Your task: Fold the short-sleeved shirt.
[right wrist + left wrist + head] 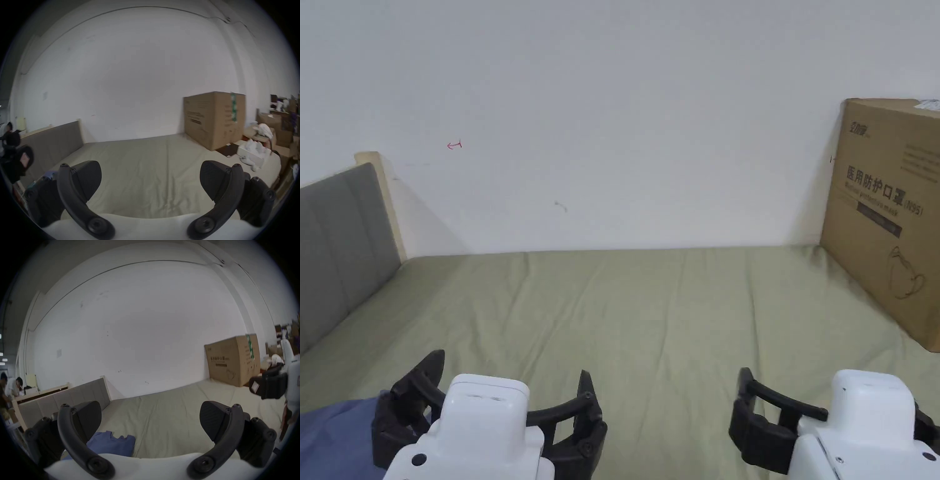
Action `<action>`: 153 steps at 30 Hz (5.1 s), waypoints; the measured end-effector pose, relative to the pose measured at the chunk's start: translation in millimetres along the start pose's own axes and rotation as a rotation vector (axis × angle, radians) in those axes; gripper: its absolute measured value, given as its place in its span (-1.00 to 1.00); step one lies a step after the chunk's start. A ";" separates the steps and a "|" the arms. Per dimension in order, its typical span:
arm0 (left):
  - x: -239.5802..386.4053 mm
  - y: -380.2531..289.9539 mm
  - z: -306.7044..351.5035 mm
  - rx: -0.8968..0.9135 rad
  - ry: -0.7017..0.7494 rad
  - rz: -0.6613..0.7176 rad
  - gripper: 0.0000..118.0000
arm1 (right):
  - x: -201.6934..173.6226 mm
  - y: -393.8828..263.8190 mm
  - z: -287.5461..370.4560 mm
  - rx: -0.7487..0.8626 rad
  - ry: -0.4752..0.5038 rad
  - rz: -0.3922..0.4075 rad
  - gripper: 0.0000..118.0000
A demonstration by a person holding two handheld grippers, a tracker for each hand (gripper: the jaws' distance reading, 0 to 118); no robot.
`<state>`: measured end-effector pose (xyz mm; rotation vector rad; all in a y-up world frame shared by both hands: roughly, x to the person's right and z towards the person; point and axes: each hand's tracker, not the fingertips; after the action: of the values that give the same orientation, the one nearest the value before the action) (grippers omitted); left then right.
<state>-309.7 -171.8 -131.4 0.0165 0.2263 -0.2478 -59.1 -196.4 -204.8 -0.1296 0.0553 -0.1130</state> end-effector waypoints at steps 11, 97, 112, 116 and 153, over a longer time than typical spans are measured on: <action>-17.7 9.0 0.2 -0.056 -0.086 0.230 0.99 | -18.5 4.2 16.7 0.063 0.023 0.205 0.99; -256.2 -296.9 -186.3 -1.123 0.276 0.486 -0.96 | -187.2 -67.6 -74.7 -0.387 0.506 0.329 -1.00; -226.2 -162.8 -198.8 -0.846 0.022 0.632 -0.96 | -119.2 -41.1 -75.0 -0.336 0.382 0.254 -1.00; -163.0 -99.5 -214.1 -0.719 -0.193 0.629 -0.96 | -86.0 -21.2 -71.9 -0.296 0.292 0.226 -1.00; 103.5 -113.8 -145.7 -0.878 -0.552 0.234 -1.00 | 63.5 -27.8 -73.2 -0.405 -0.017 0.065 -1.00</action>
<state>-272.0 -300.7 -295.3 -0.8818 -0.2314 0.1011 -3.7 -240.4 -276.6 -0.5325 0.0650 -0.0347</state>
